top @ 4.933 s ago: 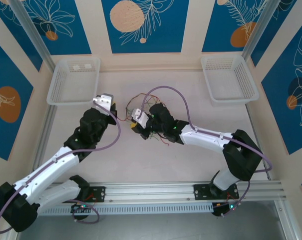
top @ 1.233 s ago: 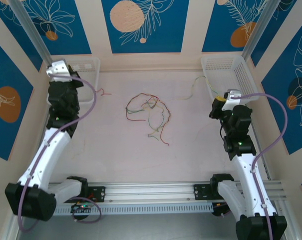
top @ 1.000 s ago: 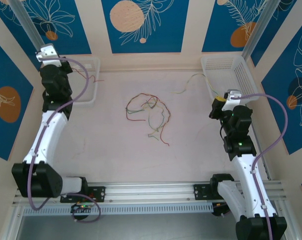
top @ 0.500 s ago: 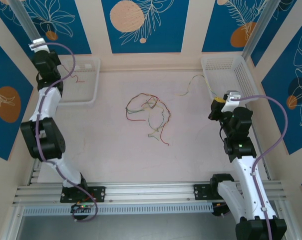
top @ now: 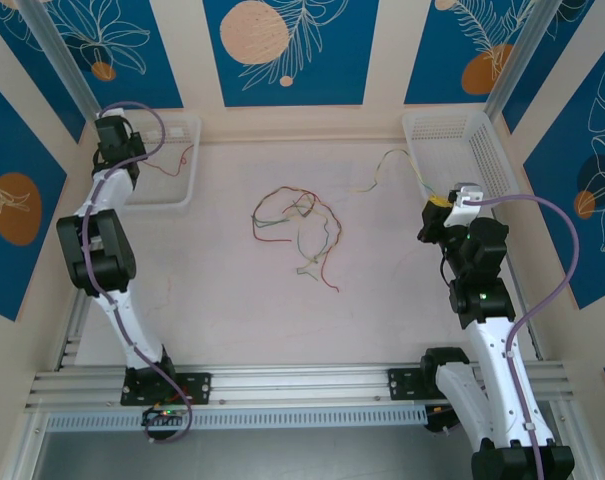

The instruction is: Untangle the cables

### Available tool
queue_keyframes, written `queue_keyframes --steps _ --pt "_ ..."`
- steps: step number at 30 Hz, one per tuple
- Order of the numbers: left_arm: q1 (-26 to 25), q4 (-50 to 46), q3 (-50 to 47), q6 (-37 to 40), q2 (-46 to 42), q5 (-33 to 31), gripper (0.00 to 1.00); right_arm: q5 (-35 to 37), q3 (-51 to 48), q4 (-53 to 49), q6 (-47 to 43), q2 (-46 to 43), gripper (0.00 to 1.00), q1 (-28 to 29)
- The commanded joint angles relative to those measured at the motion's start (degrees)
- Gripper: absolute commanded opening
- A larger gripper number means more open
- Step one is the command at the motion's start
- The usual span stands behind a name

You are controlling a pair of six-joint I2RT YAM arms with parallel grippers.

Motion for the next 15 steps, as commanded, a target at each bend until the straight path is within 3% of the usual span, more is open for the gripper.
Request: queue_keyframes --steps 1,15 --pt "-0.4 -11.1 6.5 -3.0 3.9 2.8 0.0 -1.2 0.0 0.7 0.4 -0.2 0.0 0.3" --pt "-2.0 -37.7 29.4 -1.0 20.5 3.0 0.0 -1.7 0.3 0.7 1.2 -0.4 0.0 0.6"
